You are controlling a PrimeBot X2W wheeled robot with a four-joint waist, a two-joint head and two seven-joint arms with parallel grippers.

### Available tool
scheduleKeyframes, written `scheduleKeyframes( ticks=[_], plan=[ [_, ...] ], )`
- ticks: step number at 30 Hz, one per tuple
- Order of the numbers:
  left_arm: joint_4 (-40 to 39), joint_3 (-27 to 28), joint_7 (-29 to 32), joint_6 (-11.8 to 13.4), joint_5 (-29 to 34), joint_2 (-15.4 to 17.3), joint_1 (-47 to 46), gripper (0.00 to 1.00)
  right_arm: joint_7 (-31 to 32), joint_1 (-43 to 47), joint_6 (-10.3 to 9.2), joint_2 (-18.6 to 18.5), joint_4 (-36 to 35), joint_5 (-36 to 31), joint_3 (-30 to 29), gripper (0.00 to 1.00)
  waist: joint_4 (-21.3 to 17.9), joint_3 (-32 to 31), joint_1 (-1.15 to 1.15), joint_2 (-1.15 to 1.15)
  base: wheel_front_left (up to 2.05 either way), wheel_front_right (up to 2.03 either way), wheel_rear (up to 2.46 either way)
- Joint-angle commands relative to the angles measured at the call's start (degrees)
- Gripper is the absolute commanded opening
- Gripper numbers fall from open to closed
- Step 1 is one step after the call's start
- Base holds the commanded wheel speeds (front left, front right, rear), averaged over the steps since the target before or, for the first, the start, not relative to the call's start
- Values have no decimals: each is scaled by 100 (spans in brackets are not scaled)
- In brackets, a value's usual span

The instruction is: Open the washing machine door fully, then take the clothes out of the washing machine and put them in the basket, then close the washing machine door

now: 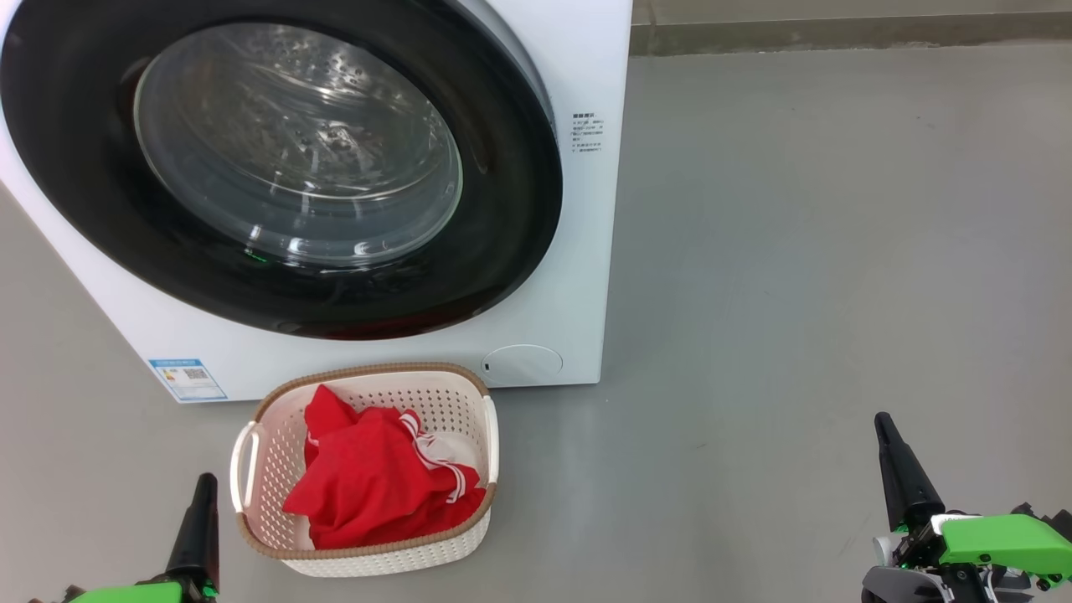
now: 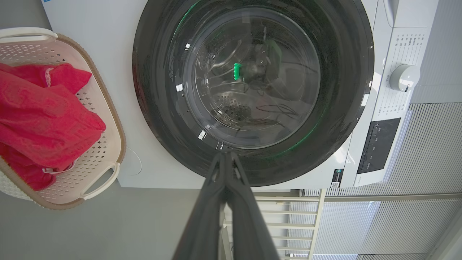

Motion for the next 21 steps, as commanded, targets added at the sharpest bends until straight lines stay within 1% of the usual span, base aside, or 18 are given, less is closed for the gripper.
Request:
scheduleKeyframes(
  ticks=[1,21],
  plan=[
    [-152,190,23,-18,-14,90,-219,0,45,-35,9,-17,-175,23,133,0,0,0,0,0,0,0,0],
    [-152,190,23,-18,-14,90,-219,0,45,-35,9,-17,-175,23,134,0,0,0,0,0,0,0,0]
  ],
)
